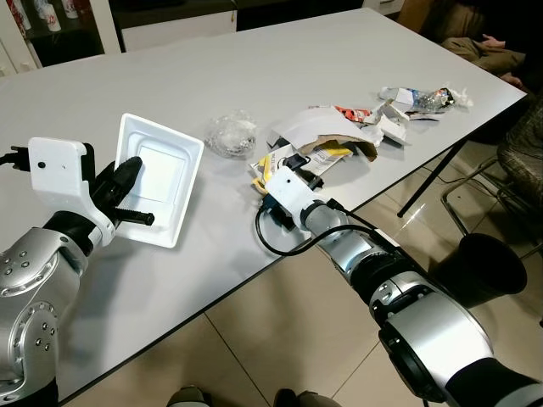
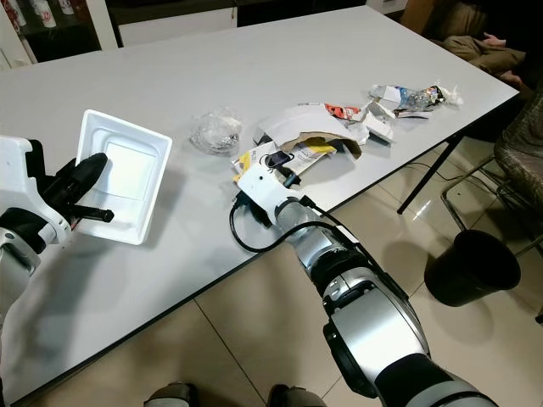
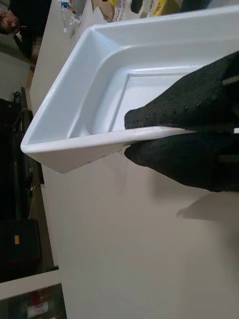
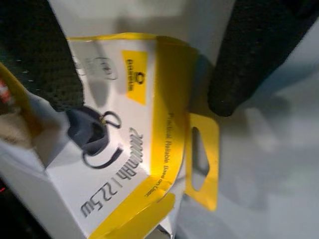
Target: Picking trash to rubbish bin
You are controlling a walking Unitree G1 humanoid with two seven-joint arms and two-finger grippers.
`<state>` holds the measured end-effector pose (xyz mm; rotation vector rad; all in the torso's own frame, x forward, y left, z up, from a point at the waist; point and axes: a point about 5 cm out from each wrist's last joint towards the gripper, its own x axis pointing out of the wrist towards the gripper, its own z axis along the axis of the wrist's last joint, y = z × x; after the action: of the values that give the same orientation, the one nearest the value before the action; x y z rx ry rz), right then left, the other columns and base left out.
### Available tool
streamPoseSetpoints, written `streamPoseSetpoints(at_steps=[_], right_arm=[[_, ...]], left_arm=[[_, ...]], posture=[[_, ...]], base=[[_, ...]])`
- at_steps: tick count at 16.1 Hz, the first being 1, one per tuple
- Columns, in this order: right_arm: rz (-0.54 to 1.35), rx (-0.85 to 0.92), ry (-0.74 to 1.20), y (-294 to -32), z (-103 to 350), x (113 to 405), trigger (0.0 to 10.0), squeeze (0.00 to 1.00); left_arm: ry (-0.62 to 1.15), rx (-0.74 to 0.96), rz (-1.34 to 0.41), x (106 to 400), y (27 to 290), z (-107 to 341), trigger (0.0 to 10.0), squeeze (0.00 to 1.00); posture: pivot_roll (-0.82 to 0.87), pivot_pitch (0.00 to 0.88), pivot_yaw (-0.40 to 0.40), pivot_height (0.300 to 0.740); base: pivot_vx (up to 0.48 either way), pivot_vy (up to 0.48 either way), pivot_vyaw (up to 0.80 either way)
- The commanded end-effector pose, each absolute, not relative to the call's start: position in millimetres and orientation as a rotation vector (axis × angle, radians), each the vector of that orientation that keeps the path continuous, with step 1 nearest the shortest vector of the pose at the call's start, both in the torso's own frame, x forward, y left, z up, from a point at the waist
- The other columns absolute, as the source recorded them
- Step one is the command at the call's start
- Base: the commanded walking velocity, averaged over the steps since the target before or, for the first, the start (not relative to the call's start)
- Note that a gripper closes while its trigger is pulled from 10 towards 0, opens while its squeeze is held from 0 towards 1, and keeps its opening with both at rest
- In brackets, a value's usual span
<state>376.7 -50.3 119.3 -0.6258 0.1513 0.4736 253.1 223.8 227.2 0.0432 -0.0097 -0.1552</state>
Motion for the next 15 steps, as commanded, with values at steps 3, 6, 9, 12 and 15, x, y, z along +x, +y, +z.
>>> streamPoseSetpoints(at_steps=[3,6,9,12,15], right_arm=[[0.523,-0.555,0.183,-52.7,112.6,373.8,0.0,0.00],[0.545,-0.568,0.205,-53.6,108.9,372.3,0.0,0.00],[0.552,-0.573,0.219,-53.8,107.1,371.7,0.0,0.00],[0.551,-0.574,0.220,-54.3,107.7,372.2,0.0,0.00],[0.552,-0.553,0.214,-52.9,110.7,373.4,0.0,0.00]], left_arm=[[-0.007,0.050,-0.183,249.6,220.8,229.2,0.0,0.00],[-0.005,0.048,-0.183,249.1,221.1,228.7,0.0,0.00],[-0.006,0.043,-0.185,249.0,221.0,228.5,0.0,0.00],[-0.011,0.039,-0.187,250.1,221.0,229.7,0.0,0.00],[-0.014,0.040,-0.185,251.0,221.4,230.2,0.0,0.00]], posture=[[0.20,0.149,-0.130,0.740],[0.20,0.151,-0.131,0.740],[0.20,0.152,-0.131,0.740],[0.20,0.148,-0.131,0.740],[0.20,0.140,-0.128,0.740]], base=[[0.000,0.000,0.00],[0.000,0.000,0.00],[0.000,0.000,0.00],[0.000,0.000,0.00],[0.000,0.000,0.00]])
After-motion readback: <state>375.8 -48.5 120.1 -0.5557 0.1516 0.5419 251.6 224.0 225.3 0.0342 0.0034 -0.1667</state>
